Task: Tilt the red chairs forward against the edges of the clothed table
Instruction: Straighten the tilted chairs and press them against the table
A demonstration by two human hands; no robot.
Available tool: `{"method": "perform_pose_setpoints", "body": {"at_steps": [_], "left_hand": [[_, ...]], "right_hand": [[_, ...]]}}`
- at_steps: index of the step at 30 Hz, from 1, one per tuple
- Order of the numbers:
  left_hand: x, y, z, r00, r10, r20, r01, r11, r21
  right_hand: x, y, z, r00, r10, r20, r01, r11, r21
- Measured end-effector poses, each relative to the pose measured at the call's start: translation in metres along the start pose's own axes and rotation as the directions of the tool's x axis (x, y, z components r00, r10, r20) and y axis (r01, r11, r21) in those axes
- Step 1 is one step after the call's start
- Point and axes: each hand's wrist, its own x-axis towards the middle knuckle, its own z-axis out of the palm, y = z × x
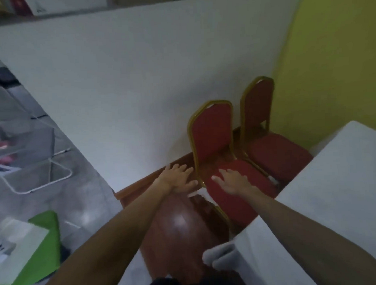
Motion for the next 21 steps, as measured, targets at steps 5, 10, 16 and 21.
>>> {"method": "perform_pose_setpoints", "body": {"at_steps": [5,10,16,21], "left_hand": [[0.063,-0.057,-0.021,0.99,0.136,-0.022,-0.135,0.989,0.052],[0.153,-0.098,-0.032,0.961,0.274,-0.032,-0.27,0.958,0.097],[0.258,-0.124,-0.074,0.931,0.364,0.001,-0.36,0.919,0.161],[0.338,-0.141,-0.115,0.892,0.451,0.023,-0.444,0.868,0.222]], "right_hand": [[0.06,-0.023,-0.013,0.995,0.095,-0.026,-0.093,0.994,0.058],[0.123,-0.016,-0.026,0.983,0.182,-0.028,-0.177,0.978,0.112],[0.202,0.006,-0.059,0.956,0.293,-0.013,-0.288,0.946,0.151],[0.261,0.011,-0.11,0.938,0.345,-0.022,-0.337,0.929,0.155]]}}
